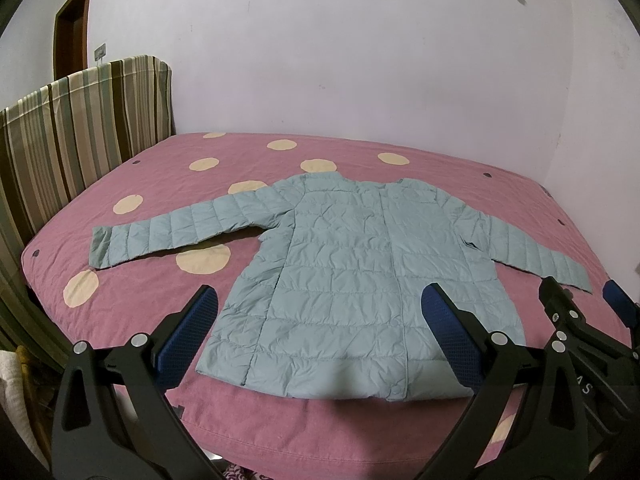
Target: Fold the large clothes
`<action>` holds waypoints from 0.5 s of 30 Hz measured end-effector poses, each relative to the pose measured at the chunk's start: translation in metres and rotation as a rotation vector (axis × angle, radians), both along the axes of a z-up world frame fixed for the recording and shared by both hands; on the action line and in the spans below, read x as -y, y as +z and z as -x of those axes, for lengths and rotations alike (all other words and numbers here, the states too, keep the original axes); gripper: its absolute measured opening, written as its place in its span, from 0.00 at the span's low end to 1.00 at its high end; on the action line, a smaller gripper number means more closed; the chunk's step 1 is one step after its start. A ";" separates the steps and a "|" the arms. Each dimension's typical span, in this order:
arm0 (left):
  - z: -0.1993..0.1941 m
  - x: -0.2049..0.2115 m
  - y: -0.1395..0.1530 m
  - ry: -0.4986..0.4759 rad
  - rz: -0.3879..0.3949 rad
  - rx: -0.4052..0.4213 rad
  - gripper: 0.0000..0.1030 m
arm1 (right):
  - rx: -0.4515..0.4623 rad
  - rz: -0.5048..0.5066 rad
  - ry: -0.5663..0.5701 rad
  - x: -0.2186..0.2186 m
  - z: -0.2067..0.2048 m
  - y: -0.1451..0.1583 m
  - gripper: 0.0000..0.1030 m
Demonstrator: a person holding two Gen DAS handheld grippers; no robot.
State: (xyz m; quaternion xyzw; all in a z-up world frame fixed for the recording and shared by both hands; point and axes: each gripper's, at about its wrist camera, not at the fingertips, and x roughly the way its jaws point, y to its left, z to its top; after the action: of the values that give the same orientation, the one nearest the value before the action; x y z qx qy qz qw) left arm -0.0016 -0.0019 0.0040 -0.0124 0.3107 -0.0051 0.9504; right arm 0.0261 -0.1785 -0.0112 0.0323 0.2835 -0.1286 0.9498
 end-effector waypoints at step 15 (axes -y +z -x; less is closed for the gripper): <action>0.001 0.000 -0.003 -0.002 0.000 -0.004 0.98 | 0.004 0.004 -0.001 -0.005 0.004 -0.004 0.95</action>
State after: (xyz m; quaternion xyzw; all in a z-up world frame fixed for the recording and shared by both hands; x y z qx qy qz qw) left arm -0.0024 -0.0023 0.0006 -0.0122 0.3125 -0.0061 0.9498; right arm 0.0218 -0.1739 -0.0155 0.0306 0.2812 -0.1294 0.9504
